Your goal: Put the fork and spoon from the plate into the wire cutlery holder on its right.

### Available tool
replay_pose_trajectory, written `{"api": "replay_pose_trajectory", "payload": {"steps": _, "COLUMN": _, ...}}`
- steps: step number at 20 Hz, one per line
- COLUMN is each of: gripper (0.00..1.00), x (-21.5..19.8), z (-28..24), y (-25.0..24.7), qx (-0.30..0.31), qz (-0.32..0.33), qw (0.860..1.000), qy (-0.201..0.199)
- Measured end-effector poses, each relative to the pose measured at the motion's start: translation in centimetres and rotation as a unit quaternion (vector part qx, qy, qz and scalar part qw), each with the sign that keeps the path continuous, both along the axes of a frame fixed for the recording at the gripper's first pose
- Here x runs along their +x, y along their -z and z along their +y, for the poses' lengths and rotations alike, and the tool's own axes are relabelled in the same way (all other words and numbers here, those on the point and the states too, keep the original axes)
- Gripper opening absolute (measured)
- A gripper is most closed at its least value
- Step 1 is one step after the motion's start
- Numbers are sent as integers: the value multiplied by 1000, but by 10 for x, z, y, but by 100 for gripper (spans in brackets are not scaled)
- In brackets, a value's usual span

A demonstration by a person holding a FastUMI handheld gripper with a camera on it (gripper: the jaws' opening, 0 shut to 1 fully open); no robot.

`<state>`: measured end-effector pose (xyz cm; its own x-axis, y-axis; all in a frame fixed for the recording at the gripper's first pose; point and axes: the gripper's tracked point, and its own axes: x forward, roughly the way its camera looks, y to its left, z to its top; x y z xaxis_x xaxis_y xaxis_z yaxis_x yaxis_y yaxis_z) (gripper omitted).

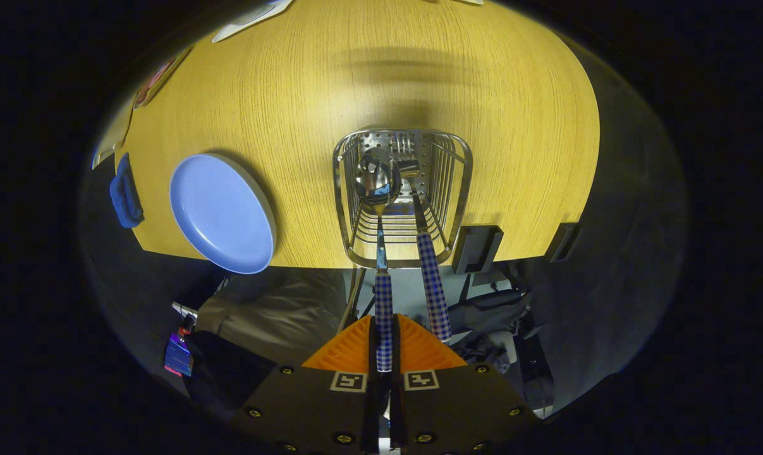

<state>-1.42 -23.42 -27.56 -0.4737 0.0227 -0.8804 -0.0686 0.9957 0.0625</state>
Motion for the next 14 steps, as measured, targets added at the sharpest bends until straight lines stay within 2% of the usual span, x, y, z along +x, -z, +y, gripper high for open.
{"api": "replay_pose_trajectory", "payload": {"steps": 9, "gripper": 10, "x": 10, "z": -4, "y": 1, "qx": -6, "qz": 4, "qw": 1000, "qy": -3}}
{"api": "replay_pose_trajectory", "payload": {"steps": 14, "gripper": 13, "x": 18, "z": -10, "y": 2, "qx": -13, "qz": -27, "qw": 999, "qy": -16}}
